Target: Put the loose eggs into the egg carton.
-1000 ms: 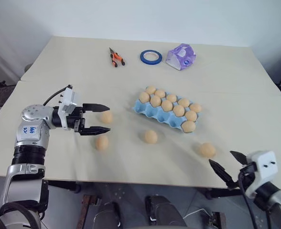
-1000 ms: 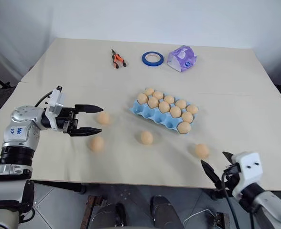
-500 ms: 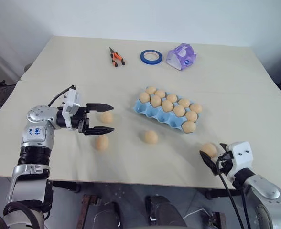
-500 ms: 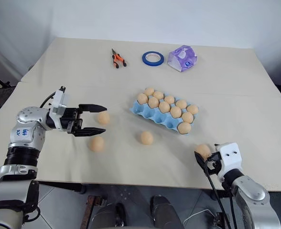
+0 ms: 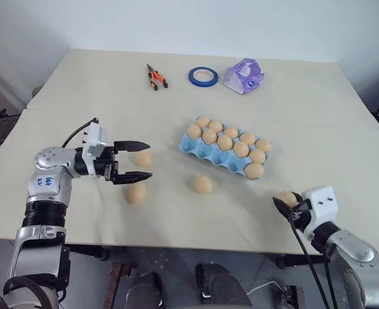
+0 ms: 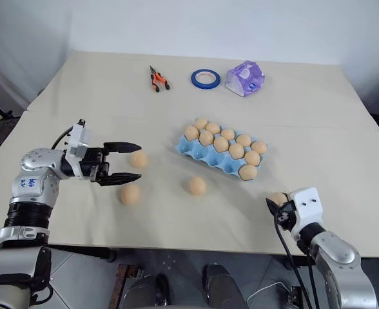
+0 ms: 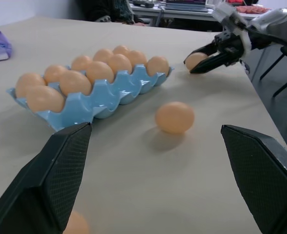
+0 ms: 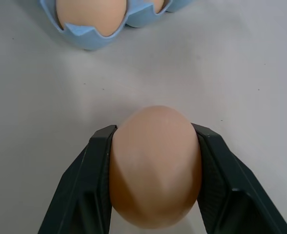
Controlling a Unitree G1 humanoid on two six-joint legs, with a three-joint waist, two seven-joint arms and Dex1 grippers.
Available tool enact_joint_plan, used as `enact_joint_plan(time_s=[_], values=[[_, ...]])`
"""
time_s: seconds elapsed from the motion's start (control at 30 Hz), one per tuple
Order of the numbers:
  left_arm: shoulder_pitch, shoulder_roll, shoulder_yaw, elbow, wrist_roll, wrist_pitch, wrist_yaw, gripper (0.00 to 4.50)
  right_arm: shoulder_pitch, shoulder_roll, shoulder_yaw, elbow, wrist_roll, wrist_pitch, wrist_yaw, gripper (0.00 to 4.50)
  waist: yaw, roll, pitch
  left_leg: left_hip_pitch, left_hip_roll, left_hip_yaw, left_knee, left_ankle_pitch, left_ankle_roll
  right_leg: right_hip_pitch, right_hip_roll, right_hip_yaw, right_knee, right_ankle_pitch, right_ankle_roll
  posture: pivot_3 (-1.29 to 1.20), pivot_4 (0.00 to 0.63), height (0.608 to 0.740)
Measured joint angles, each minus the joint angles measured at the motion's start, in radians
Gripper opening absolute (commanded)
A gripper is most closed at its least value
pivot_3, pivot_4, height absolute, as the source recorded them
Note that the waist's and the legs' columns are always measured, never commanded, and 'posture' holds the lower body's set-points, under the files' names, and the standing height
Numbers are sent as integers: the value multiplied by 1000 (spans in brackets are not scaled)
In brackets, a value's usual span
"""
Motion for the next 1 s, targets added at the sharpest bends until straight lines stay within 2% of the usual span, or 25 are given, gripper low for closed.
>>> enact_joint_plan(time_s=[0.13, 0.27, 0.43, 0.67, 0.93, 1.0], values=[[2, -1, 3, -5, 0, 0, 7, 4500, -217, -11, 17, -35, 35, 106, -30, 1778, 3, 0, 0, 0, 0, -1, 0, 1, 1, -1, 0, -1, 1, 0, -2, 0, 150, 740], [4, -1, 9, -11, 0, 1, 15, 4500, -320, -1, 112, -6, 31, 160, -41, 1778, 8, 0, 0, -2, 0, -2, -2, 1, -2, -2, 1, -2, 1, -1, -3, 0, 150, 740], [14, -1, 14, -31, 0, 3, 26, 4500, -429, 30, 221, 114, -18, 140, -43, 1778, 7, 0, 0, -5, 0, 0, -1, 0, -1, -4, 0, -1, 0, -2, -1, 0, 150, 740], [43, 0, 16, -52, -1, 11, 50, 4500, -475, 35, 271, 245, -77, 80, -31, 1778, 6, 0, 0, -4, 1, 0, -1, 0, -2, -4, 1, -1, 0, -3, 0, 0, 150, 740], [81, 10, 37, -106, -18, 26, 74, 4500, -475, 23, 269, 269, -88, 57, 2, 1778, 6, 0, 0, -3, 1, 0, 0, 0, -3, -4, 1, -1, 2, -3, 0, 0, 150, 740], [82, 10, 38, -109, -19, 30, 79, 4500, -475, 23, 269, 274, -88, 53, 12, 2502, 6, 0, 0, -3, 1, 0, 0, 0, -3, -4, 1, -1, 2, -3, 0, 0, 150, 740]])
